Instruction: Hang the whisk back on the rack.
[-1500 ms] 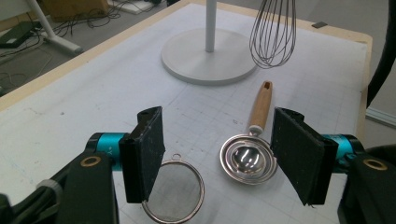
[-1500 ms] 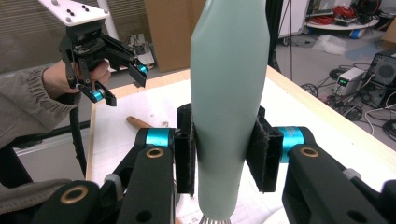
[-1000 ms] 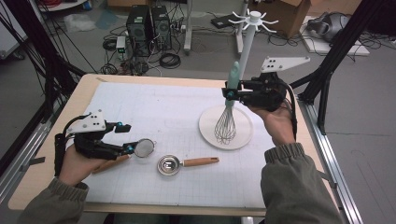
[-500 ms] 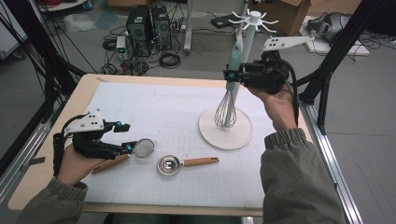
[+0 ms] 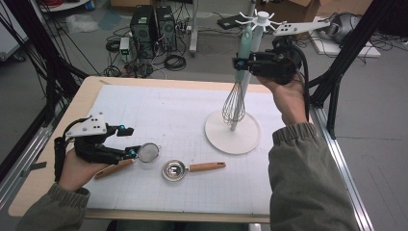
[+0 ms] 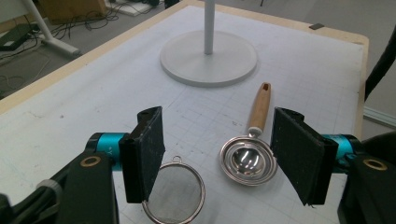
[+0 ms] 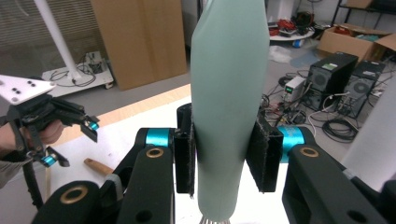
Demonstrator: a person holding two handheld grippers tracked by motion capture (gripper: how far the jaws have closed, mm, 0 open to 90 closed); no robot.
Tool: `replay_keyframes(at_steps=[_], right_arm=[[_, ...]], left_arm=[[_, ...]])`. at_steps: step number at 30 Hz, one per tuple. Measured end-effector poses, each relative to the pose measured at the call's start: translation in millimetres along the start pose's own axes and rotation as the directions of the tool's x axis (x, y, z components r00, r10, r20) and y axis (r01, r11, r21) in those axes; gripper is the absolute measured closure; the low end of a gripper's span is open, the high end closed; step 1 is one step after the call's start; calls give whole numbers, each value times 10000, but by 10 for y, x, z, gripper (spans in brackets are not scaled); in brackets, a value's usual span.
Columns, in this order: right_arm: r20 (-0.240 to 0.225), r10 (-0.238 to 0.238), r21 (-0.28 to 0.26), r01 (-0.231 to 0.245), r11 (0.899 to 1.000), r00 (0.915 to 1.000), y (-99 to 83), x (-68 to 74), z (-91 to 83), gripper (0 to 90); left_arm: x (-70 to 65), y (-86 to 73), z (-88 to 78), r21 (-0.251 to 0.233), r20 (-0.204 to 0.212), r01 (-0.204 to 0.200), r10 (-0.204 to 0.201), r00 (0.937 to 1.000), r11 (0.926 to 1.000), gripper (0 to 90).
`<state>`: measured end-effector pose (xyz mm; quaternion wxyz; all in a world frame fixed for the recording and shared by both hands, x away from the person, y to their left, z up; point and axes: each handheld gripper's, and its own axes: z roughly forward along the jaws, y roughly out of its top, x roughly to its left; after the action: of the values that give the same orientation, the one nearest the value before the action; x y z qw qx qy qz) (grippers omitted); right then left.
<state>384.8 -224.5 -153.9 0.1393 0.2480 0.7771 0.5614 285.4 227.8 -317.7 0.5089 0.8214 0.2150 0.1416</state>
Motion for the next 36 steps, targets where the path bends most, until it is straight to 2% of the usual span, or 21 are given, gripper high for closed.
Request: replay_keyframes(at_steps=[14,24,30,36], right_arm=[[499,270,-16,-270,9996,9984,1,-47,-4,671],[975,505,-48,-502,9987,9940,-49,-82,-23,670],[1330,516,-161,-499,9986,9898,-69,-89,-46,667],[1382,435,-228,-407,9989,9895,-85,-77,-57,663]], left_arm=[[-13,6,-6,-74,-11,-8,8,10000,10000,353],[-14,7,-17,-98,-20,31,-31,10000,9999,353],[-16,4,-5,-41,14,10,-10,10000,10000,353],[-28,18,-17,-106,30,-24,24,10000,9999,353]])
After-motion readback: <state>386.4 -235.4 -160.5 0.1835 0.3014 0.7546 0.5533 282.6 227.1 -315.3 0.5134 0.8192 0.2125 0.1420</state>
